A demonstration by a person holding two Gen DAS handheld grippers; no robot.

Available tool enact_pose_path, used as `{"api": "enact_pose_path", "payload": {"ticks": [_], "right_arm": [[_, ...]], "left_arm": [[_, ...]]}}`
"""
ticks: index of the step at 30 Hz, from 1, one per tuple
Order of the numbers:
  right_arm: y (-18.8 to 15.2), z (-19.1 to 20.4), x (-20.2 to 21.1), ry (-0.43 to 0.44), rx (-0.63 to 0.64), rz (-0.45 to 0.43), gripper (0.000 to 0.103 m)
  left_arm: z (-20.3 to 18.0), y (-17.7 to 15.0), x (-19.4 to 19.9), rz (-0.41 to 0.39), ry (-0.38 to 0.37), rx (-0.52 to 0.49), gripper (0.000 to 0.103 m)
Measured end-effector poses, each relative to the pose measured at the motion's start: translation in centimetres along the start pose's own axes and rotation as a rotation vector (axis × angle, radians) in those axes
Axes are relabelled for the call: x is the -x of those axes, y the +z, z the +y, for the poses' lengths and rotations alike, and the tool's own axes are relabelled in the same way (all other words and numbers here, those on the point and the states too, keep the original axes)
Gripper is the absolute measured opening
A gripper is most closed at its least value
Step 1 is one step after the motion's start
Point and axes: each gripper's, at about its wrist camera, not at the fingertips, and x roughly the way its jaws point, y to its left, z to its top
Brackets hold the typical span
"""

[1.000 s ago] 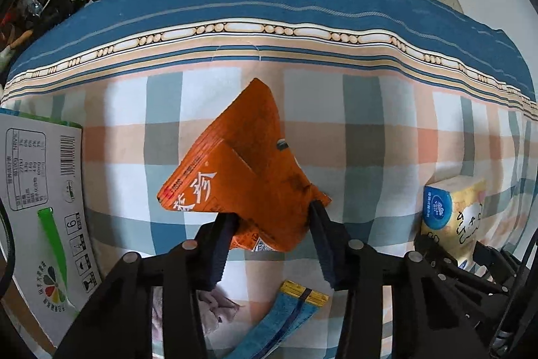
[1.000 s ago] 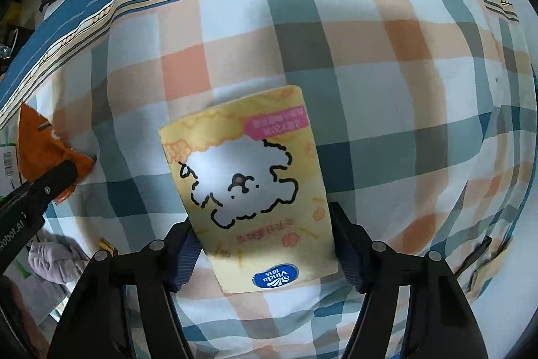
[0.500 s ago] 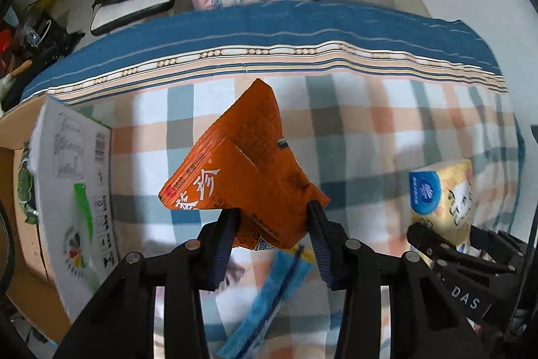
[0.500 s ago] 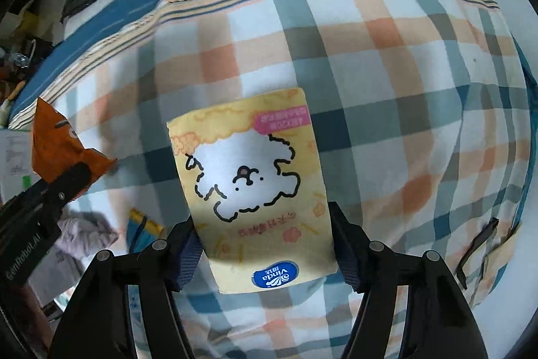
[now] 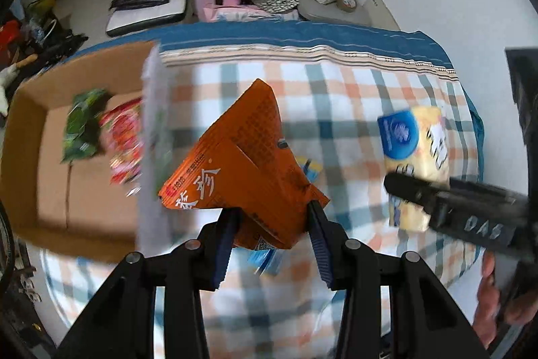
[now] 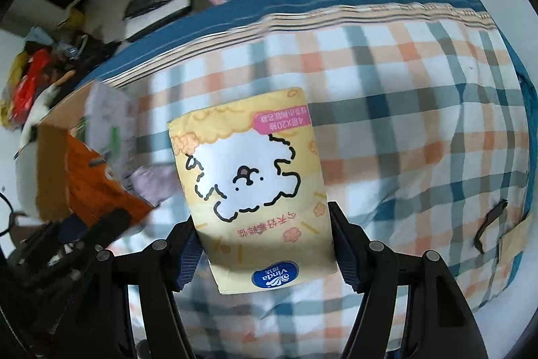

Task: Organize soft objects
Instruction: 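Carry the tissue pack and orange bag into the box and release both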

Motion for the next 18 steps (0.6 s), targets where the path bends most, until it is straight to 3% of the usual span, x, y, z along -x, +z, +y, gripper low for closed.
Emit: {"api": "enact_pose_path", "payload": {"ticks": [7, 18], "right_arm": [[-3.4, 9.2, 2.7, 0.078, 0.092, -0.019, 0.069], [-4.1, 24.4, -0.1, 0.096, 0.149, 0.001, 0.069]], "left_arm": [[6.6, -3.4, 4.1, -0.016, 0.015, 0.068, 0.039], [20.2, -0.4, 7.9, -0.038, 0.102, 0.093, 0.039]]}}
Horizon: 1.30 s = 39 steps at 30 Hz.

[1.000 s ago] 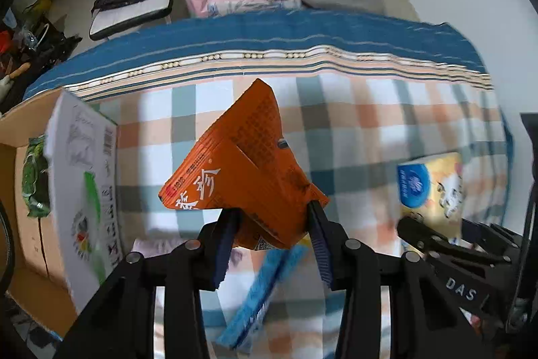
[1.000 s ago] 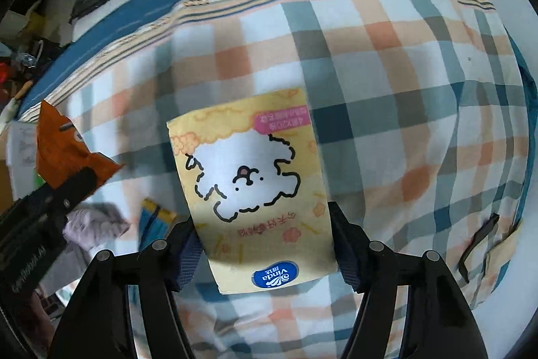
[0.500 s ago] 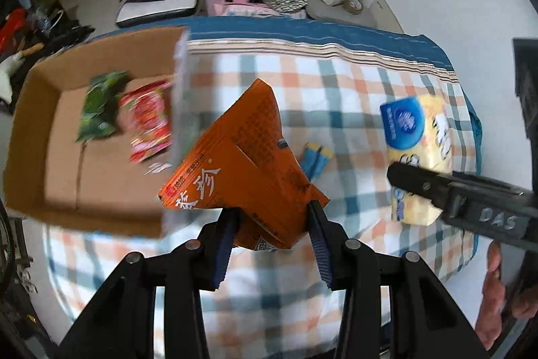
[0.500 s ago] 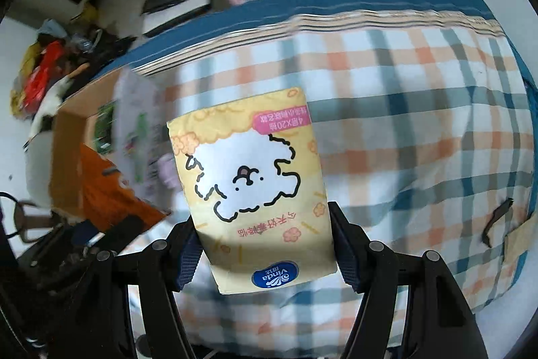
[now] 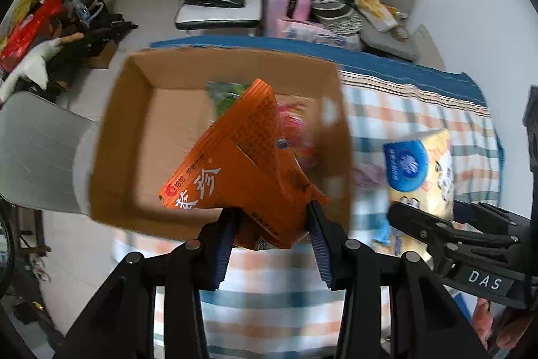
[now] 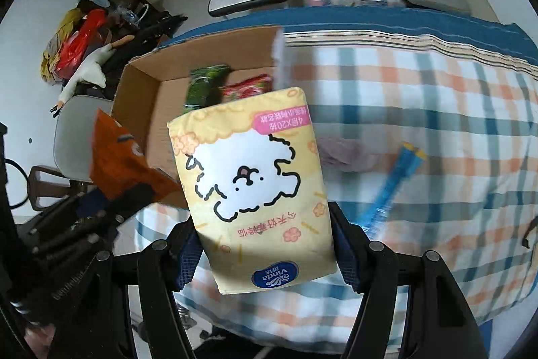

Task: Organize soft objects
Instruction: 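Carry the tissue pack and orange bag into the box and release both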

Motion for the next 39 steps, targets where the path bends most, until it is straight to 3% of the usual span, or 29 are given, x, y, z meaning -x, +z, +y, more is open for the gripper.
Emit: {"api": "enact_pose_path", "payload": {"ticks": [10, 20, 30, 34, 36, 39], "right_arm": [[3.2, 6.1, -8.3, -0.06, -0.066, 0.09, 0.07], [3.3, 6.4, -14.6, -0.111, -0.136, 0.199, 0.07], [3.1, 7.0, -16.9, -0.12, -0.168, 0.261, 0.072], [3.3, 8.0, -16.2, -0.134, -0.139, 0.233, 0.087], [3.5, 8.4, -15.9, -0.139, -0.126, 0.225, 0.092], [3.6, 8.8, -15.4, -0.154, -0.11, 0.212, 0.097]], "left_arm": [[9.3, 6.5, -7.0, 0.161, 0.065, -0.048, 0.039], [11.5, 9.8, -14.2, 0.312, 0.059, -0.108, 0.039], [12.1, 11.6, -16.2, 0.376, 0.085, -0.118, 0.043], [12.1, 11.8, -15.4, 0.361, 0.084, -0.125, 0.058], [12.0, 11.7, -14.7, 0.349, 0.082, -0.127, 0.073], [12.0, 11.1, -13.4, 0.323, 0.073, -0.117, 0.085]]}}
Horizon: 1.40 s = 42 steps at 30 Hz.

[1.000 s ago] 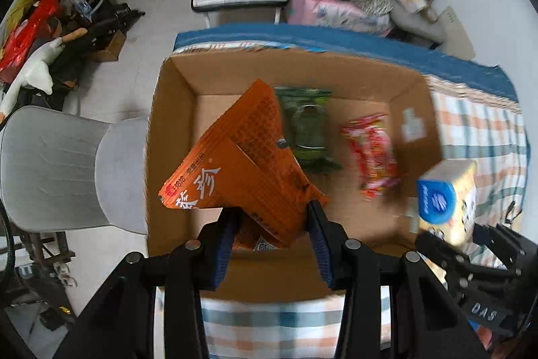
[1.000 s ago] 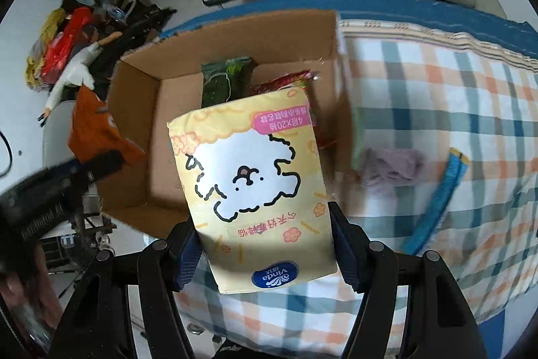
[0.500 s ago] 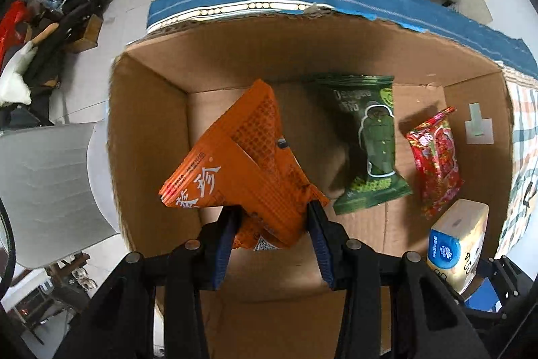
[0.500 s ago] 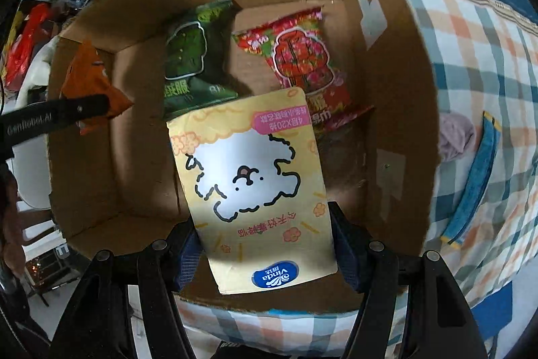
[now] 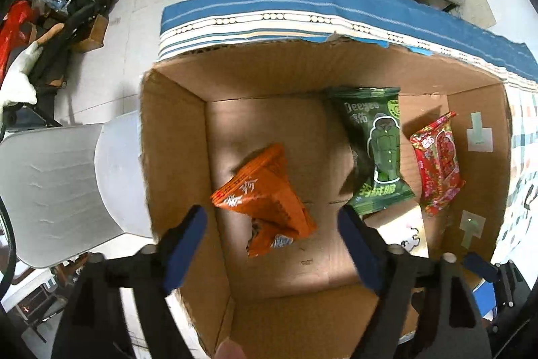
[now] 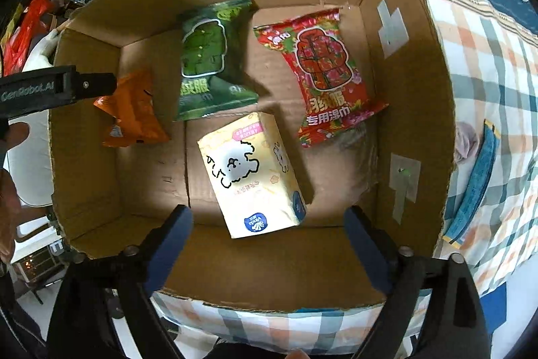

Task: Organize soft objects
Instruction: 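Carry the tissue pack and orange bag into the box and release both, then grasp the blue stick packet with the right tool while the left tool grasps the lilac cloth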

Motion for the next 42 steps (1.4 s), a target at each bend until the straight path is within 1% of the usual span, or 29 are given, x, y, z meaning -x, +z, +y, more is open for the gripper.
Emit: {"api": "enact_pose_path", "payload": {"ticks": [1, 3, 4, 7, 12, 17, 21, 27, 31, 37, 42], "right_arm": [[-0.2, 0.0, 0.2, -0.007, 0.004, -0.006, 0.098], [-0.4, 0.0, 0.5, -0.013, 0.007, -0.008, 0.098], [-0.6, 0.1, 0.5, -0.015, 0.007, -0.008, 0.099], [-0.9, 0.2, 1.1, -0.034, 0.021, -0.02, 0.102], [-1.9, 0.2, 2.3, -0.056, 0.037, -0.051, 0.102], [-3.4, 0.0, 4.5, -0.088, 0.058, -0.11, 0.102], [-5.3, 0.1, 6.8, -0.103, 0.074, -0.174, 0.102], [-8.2, -0.3, 10.6, -0.075, 0.085, -0.251, 0.102], [-9.9, -0.3, 12.7, -0.056, 0.11, -0.29, 0.102], [-11.7, -1.0, 14.7, -0.006, 0.142, -0.316, 0.102], [-12.3, -3.2, 15.3, 0.042, 0.14, -0.307, 0.102]], "left_arm": [[-0.1, -0.4, 0.3, -0.005, -0.007, 0.002, 0.087], [-0.1, -1.5, 1.0, -0.02, -0.002, 0.01, 0.094], [-0.1, -2.0, 1.3, -0.033, -0.003, 0.011, 0.095], [0.1, -3.8, 2.1, -0.069, -0.014, 0.026, 0.096], [0.2, -7.3, 3.6, -0.133, -0.029, 0.067, 0.096], [-0.5, -10.4, 5.5, -0.21, 0.006, 0.084, 0.096], [-0.9, -12.7, 7.5, -0.264, 0.021, 0.101, 0.096], [-2.0, -15.9, 10.5, -0.342, 0.047, 0.12, 0.096], [-2.6, -17.5, 12.3, -0.38, 0.057, 0.13, 0.096], [-4.4, -19.2, 14.1, -0.414, 0.072, 0.144, 0.096], [-7.1, -19.9, 14.6, -0.42, 0.064, 0.154, 0.096]]}}
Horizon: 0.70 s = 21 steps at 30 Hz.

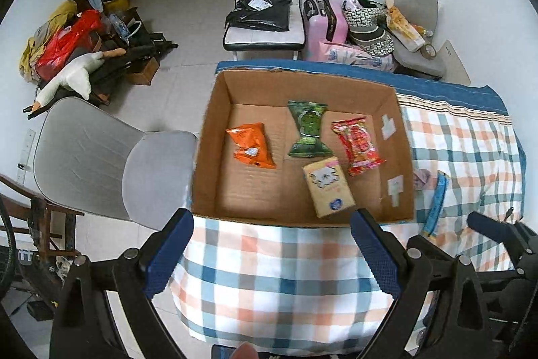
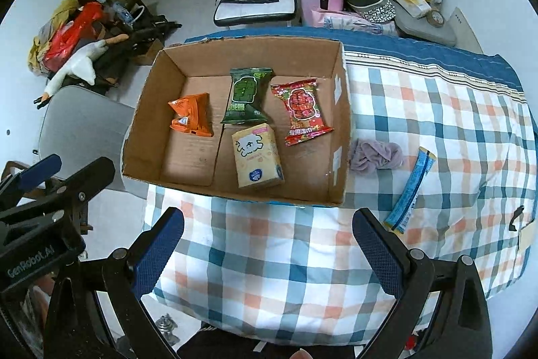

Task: Organize soft objects
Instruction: 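Grasp the blue stick packet with the right tool while the left tool grasps the lilac cloth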

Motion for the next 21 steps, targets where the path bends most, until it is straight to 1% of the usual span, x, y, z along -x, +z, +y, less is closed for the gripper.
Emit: {"api": "enact_pose_path", "payload": {"ticks": [2, 5, 9, 10, 12, 14, 17, 19, 21], "right_arm": [[-0.4, -2.1, 0.2, 0.018, -0.03, 0.008, 0.102], [-0.9, -5.9, 0.2, 0.014, -0.088, 0.02, 0.102], [-1.4, -13.7, -1.1, -0.024, -0.218, 0.044, 0.102], [-1.4, -16.0, -1.9, -0.039, -0.257, 0.056, 0.102], [-1.6, -20.0, -3.8, -0.043, -0.34, 0.087, 0.102], [-1.6, -23.9, -6.3, -0.044, -0.417, 0.129, 0.102], [-1.6, -28.0, -10.5, 0.003, -0.505, 0.192, 0.098], [-1.6, -29.4, -13.1, 0.047, -0.54, 0.233, 0.09], [-1.5, -30.1, -15.4, 0.058, -0.552, 0.272, 0.086]], "left_arm": [[-1.9, -0.1, 0.2, -0.004, -0.001, -0.011, 0.096], [-4.9, 0.0, -0.3, 0.001, -0.01, -0.032, 0.096], [-10.8, 0.7, -2.5, 0.032, -0.026, -0.061, 0.096], [-12.2, 0.9, -3.1, 0.031, -0.018, -0.078, 0.096], [-15.3, 1.5, -4.7, 0.037, 0.028, -0.128, 0.096], [-17.6, 2.1, -6.3, 0.046, 0.061, -0.165, 0.096], [-20.6, 3.0, -9.5, 0.084, 0.122, -0.217, 0.096], [-21.7, 3.3, -11.0, 0.109, 0.151, -0.239, 0.096], [-22.8, 3.6, -12.4, 0.129, 0.18, -0.256, 0.096]]}}
